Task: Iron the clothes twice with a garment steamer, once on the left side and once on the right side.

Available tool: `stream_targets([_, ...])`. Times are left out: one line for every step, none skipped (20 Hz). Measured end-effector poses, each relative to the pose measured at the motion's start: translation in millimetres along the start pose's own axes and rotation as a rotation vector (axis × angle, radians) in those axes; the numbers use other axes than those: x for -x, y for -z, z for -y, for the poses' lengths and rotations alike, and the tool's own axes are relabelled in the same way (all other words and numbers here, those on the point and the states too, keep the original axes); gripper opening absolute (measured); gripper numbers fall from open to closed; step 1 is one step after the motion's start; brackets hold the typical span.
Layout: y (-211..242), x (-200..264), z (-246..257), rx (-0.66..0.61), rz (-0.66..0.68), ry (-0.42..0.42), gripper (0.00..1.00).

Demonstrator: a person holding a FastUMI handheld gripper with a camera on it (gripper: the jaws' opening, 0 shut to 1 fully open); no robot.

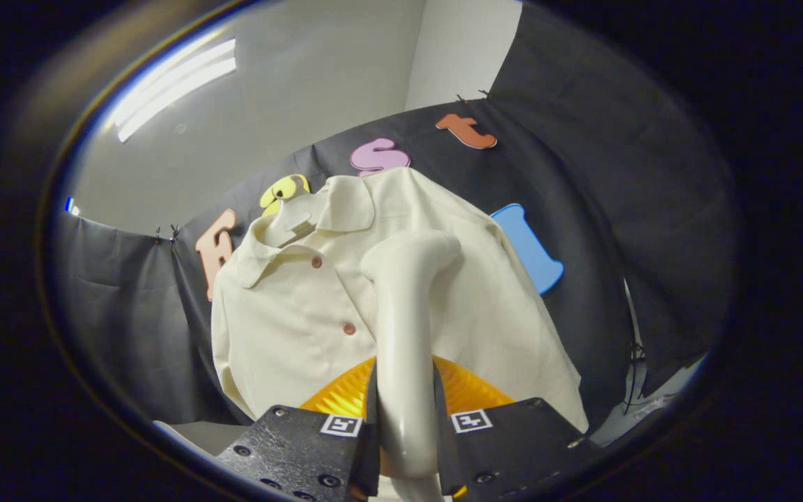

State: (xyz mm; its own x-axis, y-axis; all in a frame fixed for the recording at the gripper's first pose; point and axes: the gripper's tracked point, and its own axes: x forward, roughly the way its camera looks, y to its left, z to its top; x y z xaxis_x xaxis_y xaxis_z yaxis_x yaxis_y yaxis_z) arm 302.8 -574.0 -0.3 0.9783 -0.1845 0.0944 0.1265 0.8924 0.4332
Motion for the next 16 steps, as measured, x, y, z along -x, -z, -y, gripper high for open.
stream_targets([5,3,5,-0.009,-0.006,0.004,0.32])
stream_targets([11,7,10,-0.015,-0.014,0.009,0.32])
stream_targets([18,11,15,-0.017,-0.026,0.016,0.32])
stream_targets([25,16,20,-0.018,-0.032,0.022,0.32])
stream_targets([33,20,24,-0.02,-0.046,0.026,0.32])
stream_targets([40,25,28,-0.027,-0.056,0.03,0.32])
stream_targets([49,29,33,-0.033,-0.065,0.036,0.32])
stream_targets([57,33,38,-0.041,-0.076,0.042,0.32])
stream_targets([64,39,43,-0.051,-0.086,0.046,0.32])
stream_targets([72,44,48,-0.062,-0.094,0.051,0.32])
stream_targets([80,48,53,-0.07,-0.104,0.057,0.32])
stream_targets([87,52,57,-0.079,-0.111,0.064,0.32])
stream_targets([94,57,60,-0.09,-0.117,0.068,0.32])
stream_targets([100,61,63,-0.104,-0.127,0.071,0.32])
stream_targets([108,64,67,-0.112,-0.134,0.076,0.32])
stream_targets([115,67,70,-0.112,-0.143,0.084,0.32])
